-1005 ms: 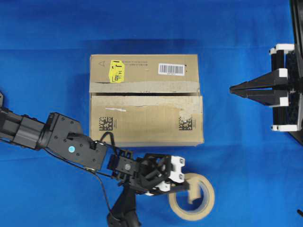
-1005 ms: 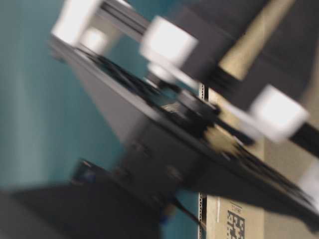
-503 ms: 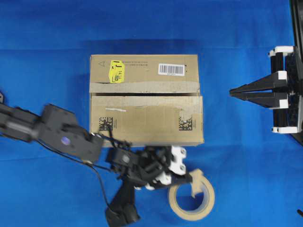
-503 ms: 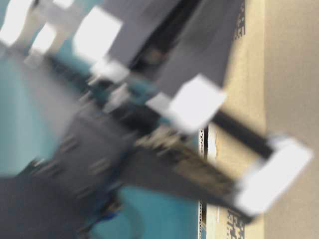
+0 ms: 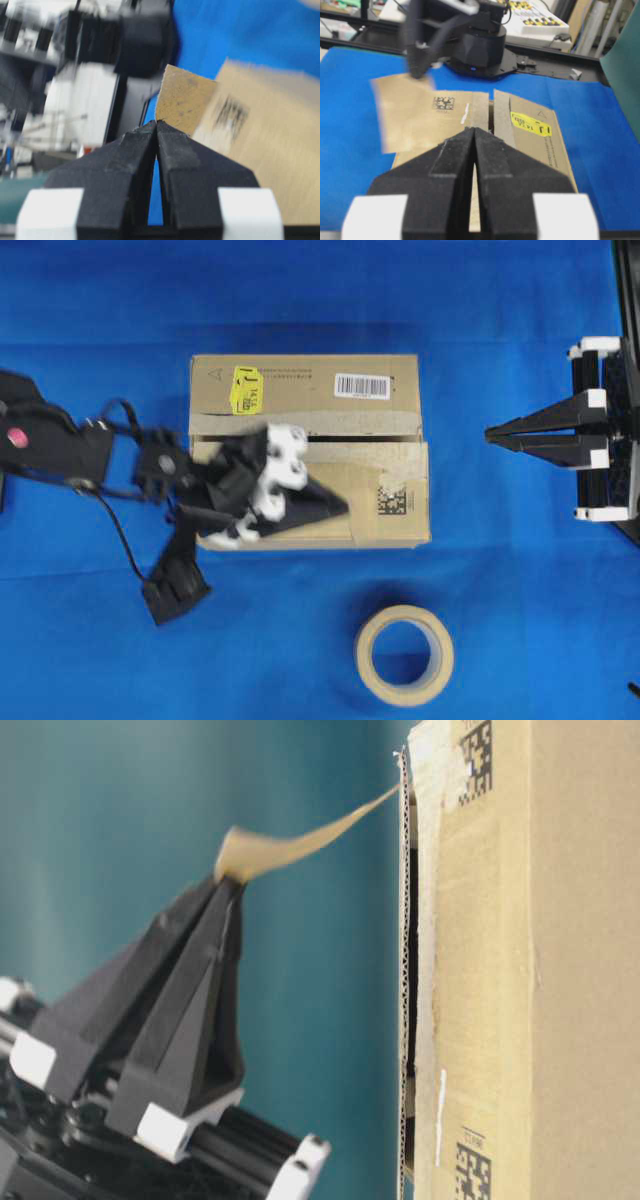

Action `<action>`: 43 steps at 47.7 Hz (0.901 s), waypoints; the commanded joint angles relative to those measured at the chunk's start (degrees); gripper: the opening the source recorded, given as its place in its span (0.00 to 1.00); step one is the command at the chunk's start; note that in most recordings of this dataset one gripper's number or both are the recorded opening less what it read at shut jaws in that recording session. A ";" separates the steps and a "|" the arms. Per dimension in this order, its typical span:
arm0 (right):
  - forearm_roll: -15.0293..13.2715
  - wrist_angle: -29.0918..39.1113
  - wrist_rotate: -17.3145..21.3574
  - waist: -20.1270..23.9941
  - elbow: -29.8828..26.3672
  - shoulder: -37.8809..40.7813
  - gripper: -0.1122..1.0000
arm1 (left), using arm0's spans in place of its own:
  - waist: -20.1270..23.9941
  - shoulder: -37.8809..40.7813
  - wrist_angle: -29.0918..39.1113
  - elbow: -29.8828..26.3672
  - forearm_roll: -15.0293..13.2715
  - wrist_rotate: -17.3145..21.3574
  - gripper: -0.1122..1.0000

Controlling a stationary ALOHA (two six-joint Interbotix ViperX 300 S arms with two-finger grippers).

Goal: Apply tape along the seams of the closed cardboard box to seal it securely.
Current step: 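Carry the tape strip with the left gripper to the box seam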

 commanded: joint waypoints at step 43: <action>-0.09 -4.66 -0.09 0.00 -1.23 5.01 0.09 | 8.96 -4.57 1.85 8.53 0.18 0.88 0.10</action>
